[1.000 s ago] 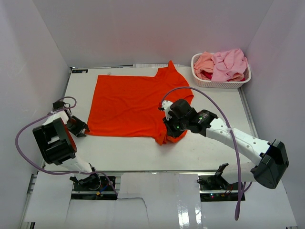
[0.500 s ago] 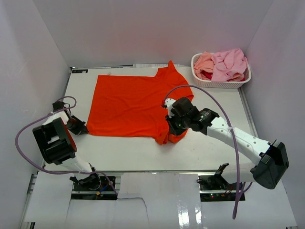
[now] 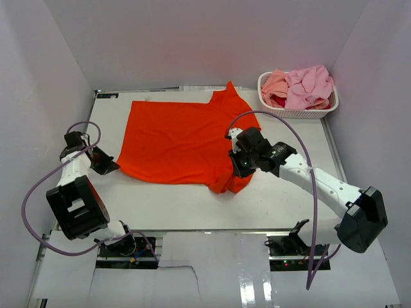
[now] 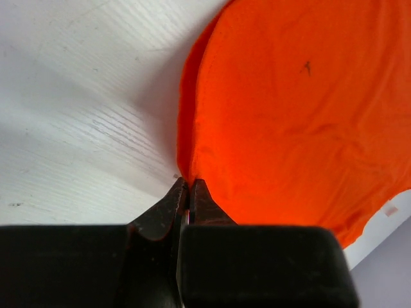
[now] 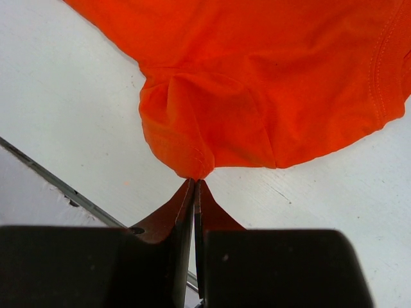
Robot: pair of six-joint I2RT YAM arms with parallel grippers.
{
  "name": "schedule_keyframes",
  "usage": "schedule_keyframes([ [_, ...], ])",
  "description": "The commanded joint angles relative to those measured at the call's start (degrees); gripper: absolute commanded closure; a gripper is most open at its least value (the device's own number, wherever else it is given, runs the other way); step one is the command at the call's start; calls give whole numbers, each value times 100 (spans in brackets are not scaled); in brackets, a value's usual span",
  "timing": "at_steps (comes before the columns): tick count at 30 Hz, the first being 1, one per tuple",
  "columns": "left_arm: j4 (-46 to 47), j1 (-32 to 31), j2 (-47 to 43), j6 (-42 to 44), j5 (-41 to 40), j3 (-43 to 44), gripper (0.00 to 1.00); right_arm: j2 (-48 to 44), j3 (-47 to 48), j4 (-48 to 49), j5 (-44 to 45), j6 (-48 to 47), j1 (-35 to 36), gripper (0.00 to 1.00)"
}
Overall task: Fold and stack the t-shirts
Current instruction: Grap the side of the flattened tshirt closest away from the robot with both arms, then fold the flattened tshirt in 1/3 of the way
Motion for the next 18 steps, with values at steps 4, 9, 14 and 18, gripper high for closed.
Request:
schedule_keyframes([
  [4,86,18,-183,-10,529,155,100,315,363,-60,119,58,-226,92],
  [9,306,18,-122,-248,801,198,100,561,565,-69,330,-12,-376,92],
  [14,482,18,-113,-415,715,181,100,772,863,-95,348,-118,-692,92],
  [18,535,18,-17,-468,591,120,100,1027,1215,-253,286,-258,-991,92],
])
